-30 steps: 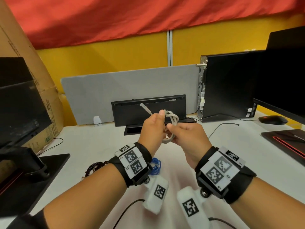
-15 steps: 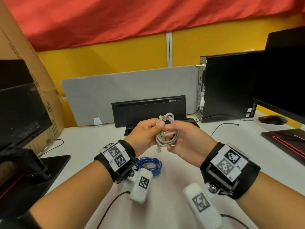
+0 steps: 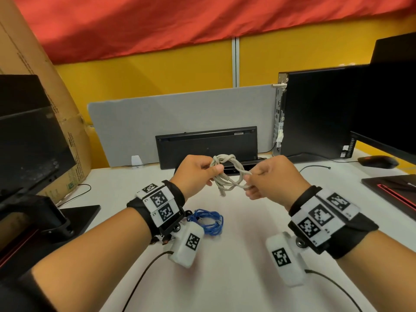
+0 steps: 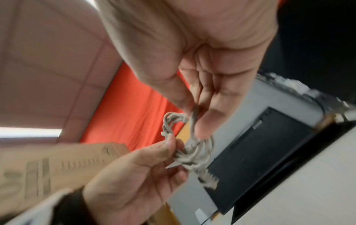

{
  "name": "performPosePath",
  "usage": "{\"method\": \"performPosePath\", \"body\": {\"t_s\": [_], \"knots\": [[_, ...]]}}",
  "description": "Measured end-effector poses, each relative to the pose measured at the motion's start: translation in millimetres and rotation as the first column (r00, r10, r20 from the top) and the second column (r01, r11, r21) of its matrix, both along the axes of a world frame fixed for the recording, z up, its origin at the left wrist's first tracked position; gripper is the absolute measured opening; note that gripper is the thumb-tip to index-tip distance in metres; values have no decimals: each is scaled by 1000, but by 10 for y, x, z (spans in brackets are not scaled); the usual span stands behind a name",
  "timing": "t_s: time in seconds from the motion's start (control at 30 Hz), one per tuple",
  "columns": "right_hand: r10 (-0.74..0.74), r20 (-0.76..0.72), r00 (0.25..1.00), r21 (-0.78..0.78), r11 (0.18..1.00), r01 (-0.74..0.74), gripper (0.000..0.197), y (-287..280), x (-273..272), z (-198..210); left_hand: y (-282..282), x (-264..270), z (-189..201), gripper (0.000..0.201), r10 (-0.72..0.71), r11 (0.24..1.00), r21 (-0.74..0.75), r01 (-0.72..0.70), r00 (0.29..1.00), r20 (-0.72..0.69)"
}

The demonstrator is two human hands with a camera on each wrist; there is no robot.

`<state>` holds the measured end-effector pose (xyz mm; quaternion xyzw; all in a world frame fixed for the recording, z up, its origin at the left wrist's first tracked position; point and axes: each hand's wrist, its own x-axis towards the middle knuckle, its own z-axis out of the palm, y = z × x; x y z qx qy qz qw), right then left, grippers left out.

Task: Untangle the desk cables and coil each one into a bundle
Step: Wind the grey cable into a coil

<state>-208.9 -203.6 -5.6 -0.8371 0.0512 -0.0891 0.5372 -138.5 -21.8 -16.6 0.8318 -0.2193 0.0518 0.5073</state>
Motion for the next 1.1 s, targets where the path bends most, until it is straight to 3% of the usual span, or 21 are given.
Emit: {"method": "performPosePath", "body": {"t_s": [0.1, 0.23, 0.43, 0.53, 0.6, 0.67, 0.73, 0.93, 1.0, 1.1], "knots": [[-5, 37, 999, 280, 960, -6, 14, 30, -1, -77, 30, 18, 10, 15, -3, 992, -125, -7, 997, -81], [-61, 56, 997, 388, 921, 34, 18, 60, 26, -93, 9, -27, -34, 15, -67, 961, -276, 5, 974, -216], [111, -128, 986, 546, 838, -24, 23, 41, 3, -39, 32, -33, -99, 14, -7, 965, -256, -62, 965, -262], [173, -100, 980, 394, 911, -121, 20, -10, -16, -8, 60, -44, -69, 13, 31, 974, -211, -86, 968, -249], [178, -43, 983, 57, 983, -176, 22, -82, -34, 11, 80, -54, -42, 15, 41, 979, -185, -90, 967, -252], [171, 4, 985, -301, 940, -162, 15, -153, -33, 12, 78, -69, -25, 16, 38, 981, -173, -86, 964, -262], [176, 18, 984, -449, 881, -149, 10, -200, -7, -19, 47, -90, -20, 17, 22, 982, -172, -71, 963, -268], [187, 22, 982, -488, 859, -153, 10, -255, 244, -106, -70, -77, -14, 21, -20, 965, -258, -50, 965, -262], [110, 153, 982, -492, 870, -21, 12, -260, 410, -129, -94, -25, 6, 21, -46, 942, -332, -50, 960, -276], [14, 426, 905, -420, 888, 185, 12, -215, 674, -204, -129, 91, 40, 22, -72, 909, -413, -54, 956, -284]]}}
